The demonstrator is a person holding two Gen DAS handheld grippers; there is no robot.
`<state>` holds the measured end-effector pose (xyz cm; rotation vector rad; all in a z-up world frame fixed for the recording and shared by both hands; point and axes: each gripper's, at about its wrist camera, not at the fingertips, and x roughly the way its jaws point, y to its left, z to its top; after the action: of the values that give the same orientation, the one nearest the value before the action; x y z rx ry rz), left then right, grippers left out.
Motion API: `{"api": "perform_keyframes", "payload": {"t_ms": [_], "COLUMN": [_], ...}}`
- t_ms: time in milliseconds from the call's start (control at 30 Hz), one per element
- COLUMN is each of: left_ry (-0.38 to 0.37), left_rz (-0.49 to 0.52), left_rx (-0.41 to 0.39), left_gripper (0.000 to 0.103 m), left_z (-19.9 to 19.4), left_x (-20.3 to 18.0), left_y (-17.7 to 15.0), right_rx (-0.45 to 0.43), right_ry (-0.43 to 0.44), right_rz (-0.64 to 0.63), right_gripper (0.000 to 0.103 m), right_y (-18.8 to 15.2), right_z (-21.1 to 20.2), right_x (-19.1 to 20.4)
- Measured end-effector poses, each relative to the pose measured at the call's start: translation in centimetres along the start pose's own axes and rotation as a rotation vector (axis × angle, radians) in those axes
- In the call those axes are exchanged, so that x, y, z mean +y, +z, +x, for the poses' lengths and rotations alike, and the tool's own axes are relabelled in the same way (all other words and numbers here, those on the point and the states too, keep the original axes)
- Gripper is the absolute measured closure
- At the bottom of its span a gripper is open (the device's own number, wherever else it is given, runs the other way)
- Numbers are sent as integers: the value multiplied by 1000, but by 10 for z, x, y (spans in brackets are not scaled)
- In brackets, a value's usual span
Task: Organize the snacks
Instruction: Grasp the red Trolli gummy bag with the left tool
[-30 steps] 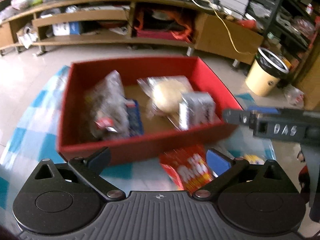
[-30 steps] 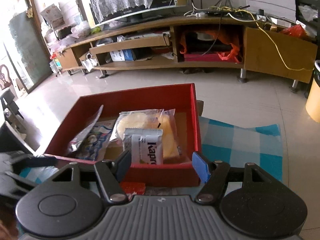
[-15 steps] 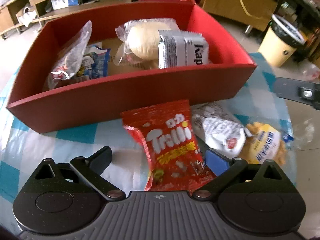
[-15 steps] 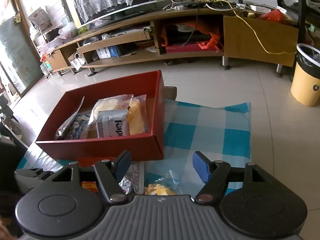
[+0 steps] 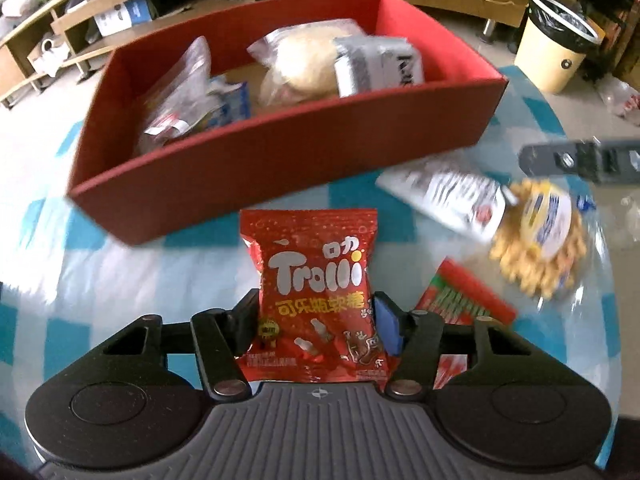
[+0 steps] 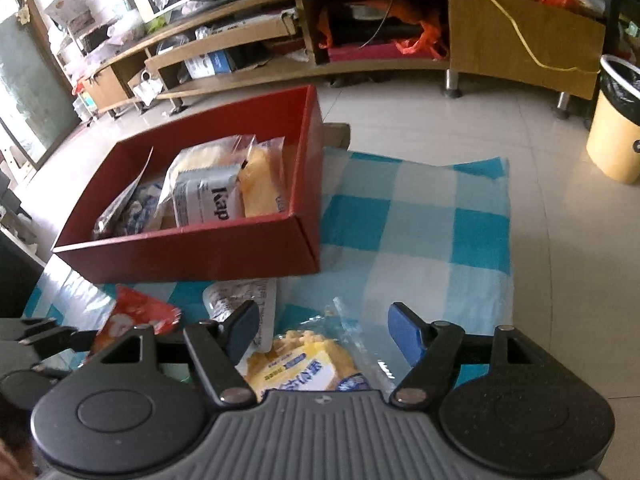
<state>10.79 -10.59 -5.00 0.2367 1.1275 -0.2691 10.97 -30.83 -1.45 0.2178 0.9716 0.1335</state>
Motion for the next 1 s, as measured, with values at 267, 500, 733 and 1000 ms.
{"api": "perform_keyframes", "payload": {"t_ms": [267,500,733,1000], "left_ry": [-51,-65,-15,-12], "left_rz": [-17,16,-7,-3], "left_rx": [10,-1,23,14], "left_gripper": [27,11,0,11], "left_z": [-5,2,16,12], "left_x": [11,5,13,16], "left_y": [-6,-5,2,4], "right_rx": [74,153,150,110], "right_ry": [49,47,37,-5], "right_rz": [-45,-187,-284,-252], "right_gripper": [32,9,0,48], "right_y": [15,11,-2,-8], "right_z": [41,68,69,46], "right_x": [36,63,71,64]}}
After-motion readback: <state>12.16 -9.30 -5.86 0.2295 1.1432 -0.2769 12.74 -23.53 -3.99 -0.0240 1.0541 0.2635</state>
